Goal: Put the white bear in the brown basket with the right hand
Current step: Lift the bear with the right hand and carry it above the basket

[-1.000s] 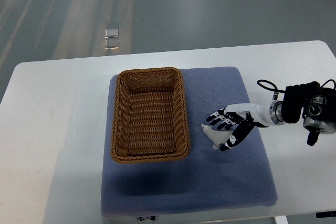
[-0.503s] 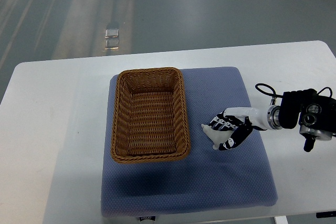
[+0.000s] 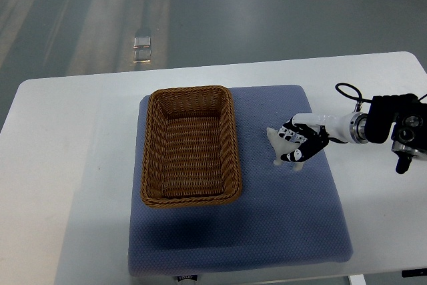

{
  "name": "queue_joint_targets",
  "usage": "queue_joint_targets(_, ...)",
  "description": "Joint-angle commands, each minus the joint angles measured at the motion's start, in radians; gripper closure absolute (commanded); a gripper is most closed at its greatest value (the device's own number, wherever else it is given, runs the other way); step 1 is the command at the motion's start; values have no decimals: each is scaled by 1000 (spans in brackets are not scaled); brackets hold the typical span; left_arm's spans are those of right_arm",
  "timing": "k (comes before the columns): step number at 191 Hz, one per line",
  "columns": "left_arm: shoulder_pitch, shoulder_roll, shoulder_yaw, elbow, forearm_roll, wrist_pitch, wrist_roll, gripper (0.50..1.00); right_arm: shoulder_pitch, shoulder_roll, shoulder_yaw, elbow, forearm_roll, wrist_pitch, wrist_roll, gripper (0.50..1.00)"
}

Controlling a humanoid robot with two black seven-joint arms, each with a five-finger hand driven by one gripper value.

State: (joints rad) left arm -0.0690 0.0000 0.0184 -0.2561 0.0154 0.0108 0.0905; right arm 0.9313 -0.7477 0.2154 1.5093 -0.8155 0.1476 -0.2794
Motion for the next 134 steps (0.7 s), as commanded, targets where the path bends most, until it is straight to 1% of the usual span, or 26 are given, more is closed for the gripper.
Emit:
queue_joint_targets(1, 0, 0, 0, 0, 0, 0, 0, 500, 73, -42, 19, 5, 7, 27, 0, 1000)
queue_joint_targets(18, 0, 0, 0, -2, 0, 0, 0, 500, 162, -94, 22, 5, 9, 69, 0, 1000)
queue_joint_targets(38, 0, 0, 0, -2, 0, 0, 0, 500, 306, -154, 22, 3, 30, 153, -3, 1000)
queue_joint_targets(48, 0, 0, 2, -2, 0, 0, 0, 500, 359, -171, 21, 3, 35, 190, -7, 1000)
queue_joint_targets(69, 0, 0, 2, -6, 0, 0, 0, 500, 419, -180, 21, 0, 35, 227, -12, 1000)
queue_joint_targets(100, 0, 0, 0, -8, 0, 0, 0, 500, 435, -148, 19, -17, 35, 222, -14, 1000)
queue_joint_targets(117, 0, 0, 0, -6, 0, 0, 0, 500, 440, -84, 16, -44, 35, 214, -14, 1000)
queue_joint_targets(134, 0, 0, 0, -3, 0, 0, 0, 500, 440, -2, 15, -90, 39, 179, -14, 1000)
